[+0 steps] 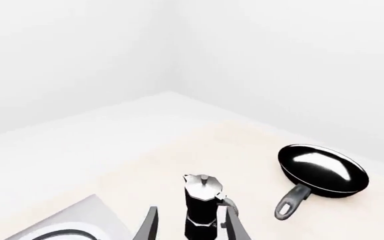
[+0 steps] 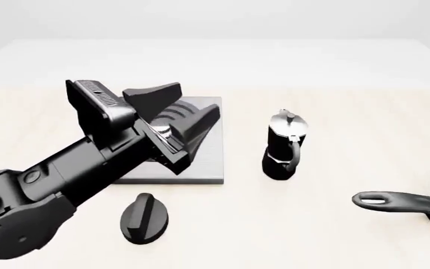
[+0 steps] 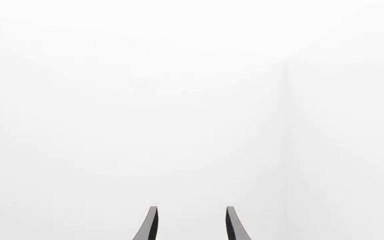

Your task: Put the frying pan on the stove.

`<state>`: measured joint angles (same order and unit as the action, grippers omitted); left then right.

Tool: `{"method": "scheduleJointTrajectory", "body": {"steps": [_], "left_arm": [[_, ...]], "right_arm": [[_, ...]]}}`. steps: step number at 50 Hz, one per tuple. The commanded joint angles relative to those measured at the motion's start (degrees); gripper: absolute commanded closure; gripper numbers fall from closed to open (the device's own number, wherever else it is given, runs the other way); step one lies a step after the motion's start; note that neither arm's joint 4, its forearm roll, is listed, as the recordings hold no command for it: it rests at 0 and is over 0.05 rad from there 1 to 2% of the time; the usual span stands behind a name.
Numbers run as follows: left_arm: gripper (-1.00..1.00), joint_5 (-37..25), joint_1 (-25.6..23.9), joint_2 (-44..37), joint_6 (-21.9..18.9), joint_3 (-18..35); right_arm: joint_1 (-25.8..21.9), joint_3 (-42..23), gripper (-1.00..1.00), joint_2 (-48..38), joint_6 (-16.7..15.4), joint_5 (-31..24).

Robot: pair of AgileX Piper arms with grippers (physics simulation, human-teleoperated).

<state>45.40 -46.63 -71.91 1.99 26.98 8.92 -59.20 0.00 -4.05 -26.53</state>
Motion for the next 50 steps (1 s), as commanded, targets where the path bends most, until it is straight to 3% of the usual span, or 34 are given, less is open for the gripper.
{"method": "scheduleJointTrajectory", "body": {"steps": [1, 27, 50], "left_arm": [[-1.00, 0.63, -3.32, -5.44, 0.73, 3.92], [-1.00, -4.36, -10.90, -15.27, -0.57, 16.49], [-1.00, -7.08, -13.94, -20.96, -0.71, 23.39]], "right_arm": [[-0.48, -3.02, -1.00, 0.00, -0.47, -1.06], [-0.67, -6.80, -1.00, 0.00, 0.16, -2.83], [-1.57, -7.72, -1.00, 0.00, -0.06, -3.18]]}}
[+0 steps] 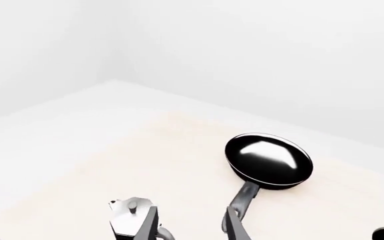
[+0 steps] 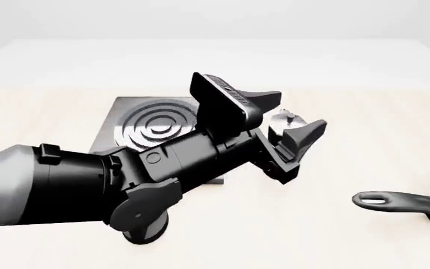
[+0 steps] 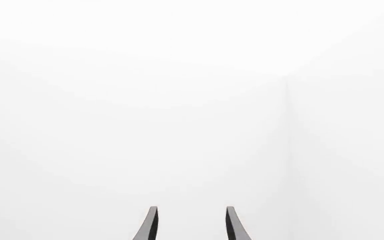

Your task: Put the frying pan on the stove.

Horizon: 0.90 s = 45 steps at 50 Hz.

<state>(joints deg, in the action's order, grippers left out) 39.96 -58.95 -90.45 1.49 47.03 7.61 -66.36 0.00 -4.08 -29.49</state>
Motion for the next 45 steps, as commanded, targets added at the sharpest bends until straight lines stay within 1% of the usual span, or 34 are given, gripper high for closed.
{"method": "scheduleJointTrajectory", "body": {"steps": [1, 27, 45], "left_arm": [[-1.00, -1.82, -1.79, -2.53, -0.19, 3.59], [-1.00, -6.60, -3.79, -7.71, -0.73, 11.06], [-1.00, -11.48, -3.93, -14.19, -1.26, 19.59]], "right_arm": [[-0.30, -0.51, -1.00, 0.00, -0.07, -0.18], [0.21, -1.99, -1.00, 0.00, 0.10, -0.95], [0.72, -3.61, -1.00, 0.00, 0.58, -1.88]]}}
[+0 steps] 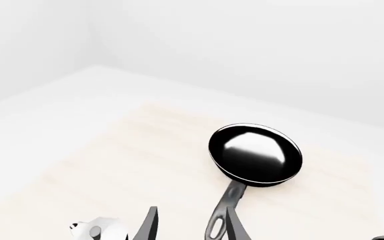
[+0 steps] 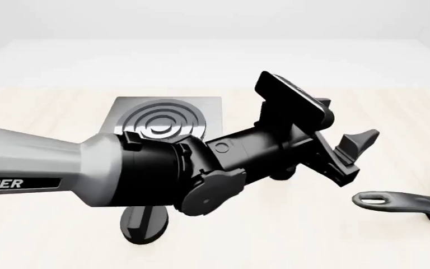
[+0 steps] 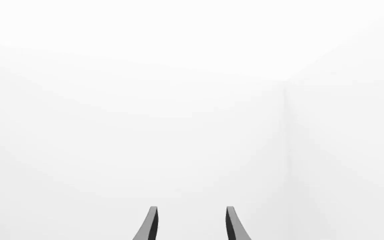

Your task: Put the frying pan on the stove.

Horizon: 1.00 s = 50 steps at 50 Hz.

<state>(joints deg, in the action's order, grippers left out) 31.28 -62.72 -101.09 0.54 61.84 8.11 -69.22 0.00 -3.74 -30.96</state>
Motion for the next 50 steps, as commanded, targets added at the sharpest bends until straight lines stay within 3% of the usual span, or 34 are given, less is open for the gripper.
{"method": "scheduleJointTrajectory", "body": {"steps": [1, 50], "left_arm": [[-1.00, -3.09, -0.22, -3.87, -0.38, 5.24], [-1.00, -14.83, -1.27, -16.50, -0.51, 22.74]], "right_arm": [[0.25, -0.86, -1.00, 0.00, 0.27, -0.50], [0.04, -2.13, -1.00, 0.00, 0.00, -0.88]]}}
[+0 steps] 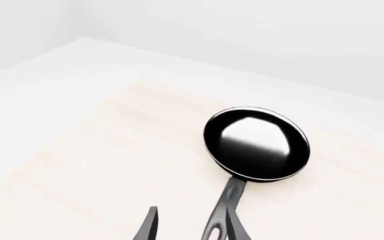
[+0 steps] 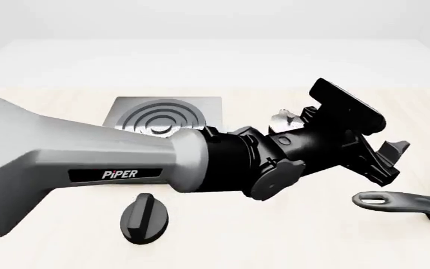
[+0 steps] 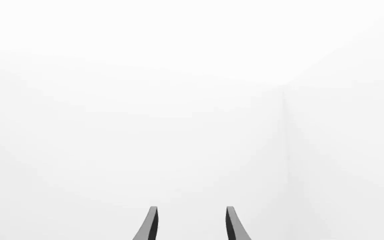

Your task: Put the frying pan on the stove.

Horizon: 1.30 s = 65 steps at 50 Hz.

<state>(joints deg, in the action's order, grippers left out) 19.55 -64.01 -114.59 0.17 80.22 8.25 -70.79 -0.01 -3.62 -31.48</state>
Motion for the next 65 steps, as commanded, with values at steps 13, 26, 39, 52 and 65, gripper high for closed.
{"method": "scheduleJointTrajectory", "body": {"steps": [13, 26, 39, 52, 65], "left_arm": [[-1.00, -6.43, -0.47, -6.24, -0.72, 8.94], [-1.00, -9.64, -1.82, -9.23, -1.90, 12.97], [-1.00, -13.24, -2.18, -12.29, -3.31, 17.51], [-1.00, -17.06, -2.15, -16.12, -4.34, 22.91], [-1.00, -20.01, -2.77, -18.79, -5.21, 26.50]], "right_arm": [[-0.06, -3.78, -1.00, 0.00, 0.02, -3.35], [0.17, -3.78, -1.00, 0.00, 0.27, -3.15], [0.68, -4.62, -1.00, 0.00, 0.73, -3.87], [0.53, -5.85, -1.00, 0.00, 0.63, -4.63], [0.45, -4.36, -1.00, 0.00, 0.45, -2.85]]}}
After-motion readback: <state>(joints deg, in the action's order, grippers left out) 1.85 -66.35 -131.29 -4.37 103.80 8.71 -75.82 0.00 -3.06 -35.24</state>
